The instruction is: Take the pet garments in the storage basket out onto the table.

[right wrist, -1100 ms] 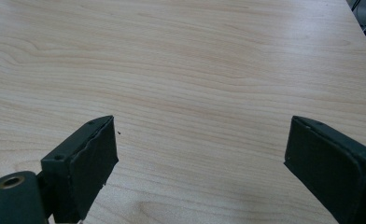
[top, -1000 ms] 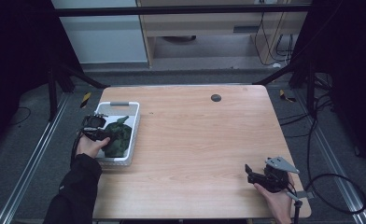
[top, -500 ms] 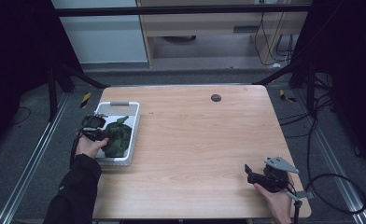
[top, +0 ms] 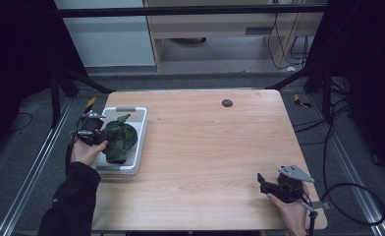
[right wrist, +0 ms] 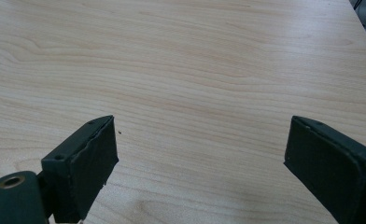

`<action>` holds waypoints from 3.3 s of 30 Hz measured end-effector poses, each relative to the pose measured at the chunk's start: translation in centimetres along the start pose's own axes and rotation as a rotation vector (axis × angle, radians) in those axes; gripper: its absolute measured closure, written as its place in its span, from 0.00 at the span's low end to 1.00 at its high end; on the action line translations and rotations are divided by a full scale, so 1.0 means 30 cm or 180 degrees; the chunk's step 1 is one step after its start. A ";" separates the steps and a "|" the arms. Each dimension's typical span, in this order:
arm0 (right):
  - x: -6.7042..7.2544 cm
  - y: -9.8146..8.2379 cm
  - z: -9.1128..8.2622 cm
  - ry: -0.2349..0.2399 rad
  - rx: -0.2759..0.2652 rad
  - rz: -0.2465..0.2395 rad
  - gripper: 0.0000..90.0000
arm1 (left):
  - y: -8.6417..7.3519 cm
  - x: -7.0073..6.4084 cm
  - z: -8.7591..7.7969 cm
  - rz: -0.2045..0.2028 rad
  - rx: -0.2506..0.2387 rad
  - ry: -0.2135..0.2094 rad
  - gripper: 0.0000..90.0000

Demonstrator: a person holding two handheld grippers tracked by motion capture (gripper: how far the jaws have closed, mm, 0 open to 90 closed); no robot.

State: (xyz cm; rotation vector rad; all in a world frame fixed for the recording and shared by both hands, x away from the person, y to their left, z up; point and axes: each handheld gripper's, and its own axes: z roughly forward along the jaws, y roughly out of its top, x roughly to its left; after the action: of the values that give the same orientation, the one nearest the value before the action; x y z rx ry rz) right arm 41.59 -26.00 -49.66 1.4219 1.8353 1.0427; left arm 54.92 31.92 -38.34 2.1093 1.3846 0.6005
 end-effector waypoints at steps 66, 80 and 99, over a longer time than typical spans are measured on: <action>-0.003 0.000 -0.001 0.0005 -0.0027 -0.0024 0.12 | 0.163 -0.338 -0.234 0.1189 -0.0285 -0.0717 0.79; -0.003 0.001 -0.001 0.0011 -0.0028 -0.0030 0.12 | 0.185 -0.433 -0.194 0.1445 -0.0232 -0.0909 0.79; -0.003 0.001 -0.001 0.0026 -0.0033 -0.0033 0.12 | 0.220 -0.568 -0.126 0.1794 -0.0127 -0.1140 0.78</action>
State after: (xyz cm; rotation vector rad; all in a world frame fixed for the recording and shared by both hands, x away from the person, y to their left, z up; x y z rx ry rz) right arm 41.61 -26.10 -49.61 1.4025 1.8386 1.0530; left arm 50.73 14.74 -32.40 2.4309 0.5760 0.4190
